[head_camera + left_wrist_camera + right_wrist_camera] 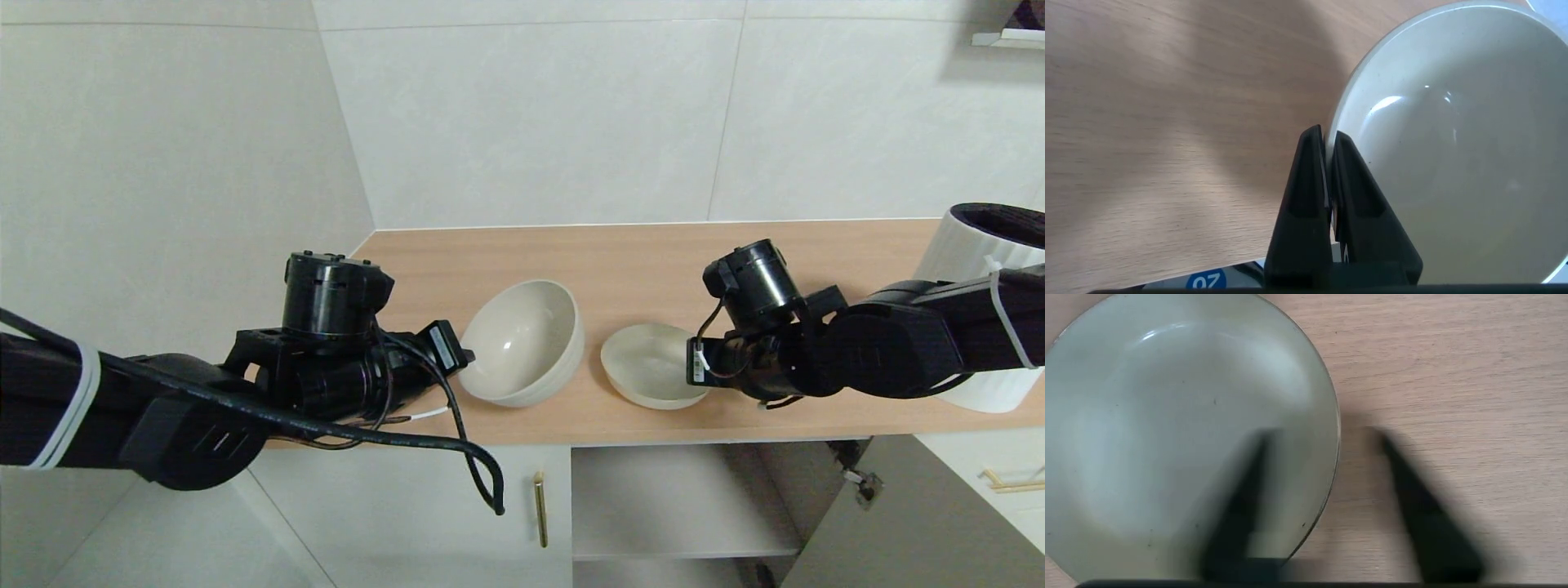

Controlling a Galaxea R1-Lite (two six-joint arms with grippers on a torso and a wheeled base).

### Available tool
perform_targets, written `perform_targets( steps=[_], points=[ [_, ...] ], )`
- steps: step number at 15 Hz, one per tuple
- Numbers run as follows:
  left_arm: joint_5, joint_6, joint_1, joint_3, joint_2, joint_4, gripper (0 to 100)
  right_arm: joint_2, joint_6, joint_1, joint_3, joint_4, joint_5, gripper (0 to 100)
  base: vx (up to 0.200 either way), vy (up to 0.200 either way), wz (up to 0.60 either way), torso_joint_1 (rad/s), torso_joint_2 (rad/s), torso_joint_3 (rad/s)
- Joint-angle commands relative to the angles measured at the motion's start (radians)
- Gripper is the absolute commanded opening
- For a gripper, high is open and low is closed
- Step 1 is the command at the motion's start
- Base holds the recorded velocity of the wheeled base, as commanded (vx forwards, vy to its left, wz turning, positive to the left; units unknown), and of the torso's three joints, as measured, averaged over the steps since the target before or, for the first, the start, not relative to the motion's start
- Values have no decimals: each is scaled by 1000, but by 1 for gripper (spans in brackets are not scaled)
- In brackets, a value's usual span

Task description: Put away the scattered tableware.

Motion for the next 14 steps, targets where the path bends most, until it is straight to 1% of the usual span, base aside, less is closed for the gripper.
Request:
perform_targets(
  steps=[1, 6, 8, 9, 10, 11, 12, 13, 14],
  points=[
    [0, 0, 0, 0, -2, 0, 0, -5, 1, 0, 0, 0, 0, 0, 0, 0, 0, 0, 0, 0],
    [2, 0, 5, 0, -7, 0, 0, -19, 1, 2, 1, 2, 2, 0, 0, 0, 0, 0, 0, 0],
    [12, 7, 6, 4, -27, 7, 0, -50, 2, 3, 12, 8, 6, 0, 0, 0, 0, 0, 0, 0],
    [12, 18, 11, 8, -54, 23, 0, -79, 2, 6, 24, 11, 11, 0, 0, 0, 0, 0, 0, 0],
    [12, 30, 11, 14, -69, 37, 0, -94, 2, 8, 34, 11, 12, 0, 0, 0, 0, 0, 0, 0],
    [12, 73, 19, 38, -122, 78, 0, -143, 1, 11, 67, 11, 23, 0, 0, 0, 0, 0, 0, 0],
    [9, 112, 23, 64, -169, 103, 0, -195, -6, 15, 95, 17, 57, 0, 0, 0, 0, 0, 0, 0],
    [8, 136, 23, 89, -212, 115, 0, -263, -7, 38, 123, 55, 109, 0, 0, 0, 0, 0, 0, 0],
    [8, 148, 23, 104, -243, 118, 0, -314, -7, 48, 129, 103, 161, 0, 0, 0, 0, 0, 0, 0]
  ],
)
